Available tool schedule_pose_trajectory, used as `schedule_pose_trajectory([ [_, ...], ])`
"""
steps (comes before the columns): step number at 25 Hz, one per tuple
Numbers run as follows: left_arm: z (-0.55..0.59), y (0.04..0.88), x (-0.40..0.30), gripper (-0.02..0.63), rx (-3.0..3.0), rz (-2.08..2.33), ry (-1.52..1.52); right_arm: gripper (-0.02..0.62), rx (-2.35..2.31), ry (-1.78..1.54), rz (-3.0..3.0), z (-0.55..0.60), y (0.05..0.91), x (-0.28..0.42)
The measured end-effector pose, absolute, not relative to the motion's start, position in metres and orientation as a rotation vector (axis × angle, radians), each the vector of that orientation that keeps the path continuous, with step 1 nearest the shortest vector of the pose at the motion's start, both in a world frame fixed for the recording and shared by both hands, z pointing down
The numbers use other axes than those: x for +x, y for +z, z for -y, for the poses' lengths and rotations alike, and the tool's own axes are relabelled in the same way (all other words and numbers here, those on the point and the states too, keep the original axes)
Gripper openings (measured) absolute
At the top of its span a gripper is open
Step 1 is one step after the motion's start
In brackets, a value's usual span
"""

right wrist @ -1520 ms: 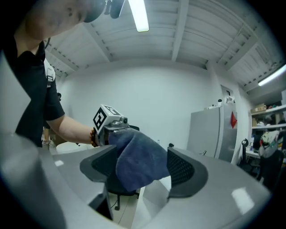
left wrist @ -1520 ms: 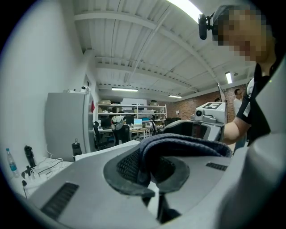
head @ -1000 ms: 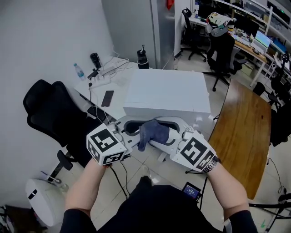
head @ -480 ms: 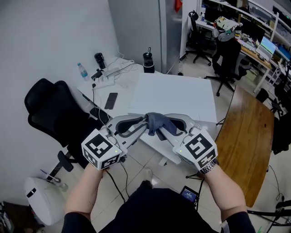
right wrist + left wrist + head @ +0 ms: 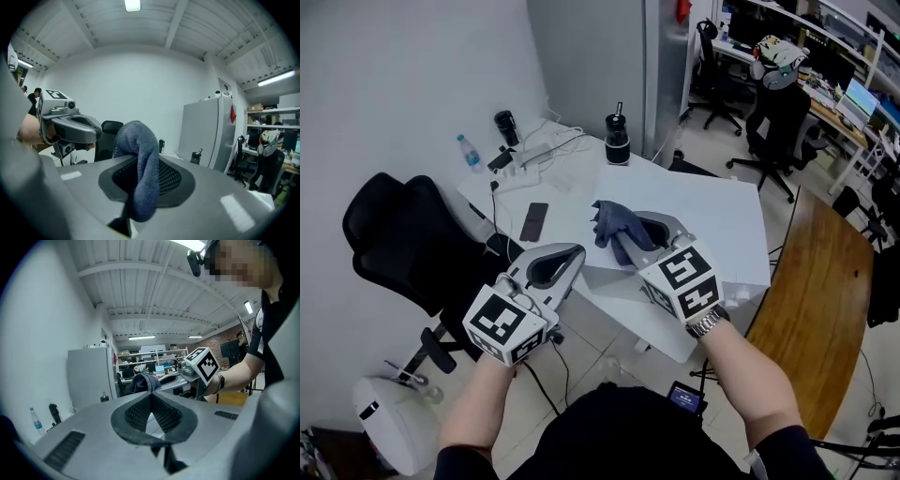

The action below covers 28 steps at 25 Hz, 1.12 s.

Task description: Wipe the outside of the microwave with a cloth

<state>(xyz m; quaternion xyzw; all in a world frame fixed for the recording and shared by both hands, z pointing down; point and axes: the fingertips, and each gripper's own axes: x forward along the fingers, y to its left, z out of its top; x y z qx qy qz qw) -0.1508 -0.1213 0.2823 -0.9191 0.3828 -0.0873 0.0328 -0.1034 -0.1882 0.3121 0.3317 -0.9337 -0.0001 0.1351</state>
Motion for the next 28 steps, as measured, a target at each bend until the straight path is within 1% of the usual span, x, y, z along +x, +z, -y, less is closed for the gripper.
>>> schedule_pose_trajectory([
  [7,0.164,0.29,-0.172,0.005,-2.839,-1.133,-0.27,0.076,0.966,0.08,2.608,0.25,0.348,-0.143],
  [14,0.202,0.305,-0.188,0.005,-2.882,-1.076,-0.27,0.074,0.941,0.151,2.481,0.288,0.387,-0.175],
  [21,0.222,0.312,-0.189,0.005,-2.935,-0.998,-0.268,0.07,0.938,0.197,2.303,0.304,0.428,-0.173],
  [28,0.226,0.32,-0.184,0.005,-2.978,-0.947,-0.302,0.066,0.961,0.193,2.233,0.308,0.437,-0.16],
])
